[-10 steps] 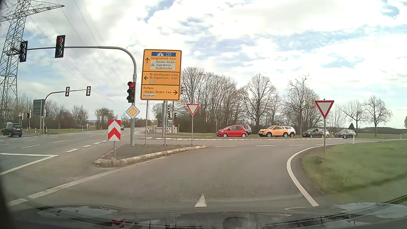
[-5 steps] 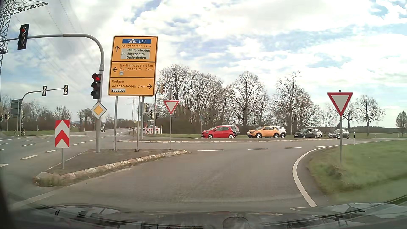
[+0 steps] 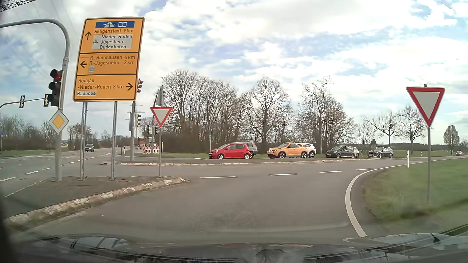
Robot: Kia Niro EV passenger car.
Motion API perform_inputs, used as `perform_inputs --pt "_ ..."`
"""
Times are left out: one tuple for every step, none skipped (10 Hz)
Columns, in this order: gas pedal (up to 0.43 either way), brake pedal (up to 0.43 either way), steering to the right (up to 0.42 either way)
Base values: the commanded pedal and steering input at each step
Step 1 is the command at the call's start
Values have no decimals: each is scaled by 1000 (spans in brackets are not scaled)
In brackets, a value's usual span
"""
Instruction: Follow the waypoints while adhering to traffic rules and regulations
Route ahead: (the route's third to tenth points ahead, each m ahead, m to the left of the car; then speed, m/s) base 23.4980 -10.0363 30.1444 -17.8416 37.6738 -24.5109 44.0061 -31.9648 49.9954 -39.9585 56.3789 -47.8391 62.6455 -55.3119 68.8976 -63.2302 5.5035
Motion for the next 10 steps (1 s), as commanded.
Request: perform_inputs --pt "150 0 119" --pt "157 0 124" --pt "169 0 127" --pt "177 0 130" --pt "189 0 133" --pt "189 0 138" --pt "209 0 145" --pt "228 0 150" --pt "240 0 155" --pt "248 0 158"
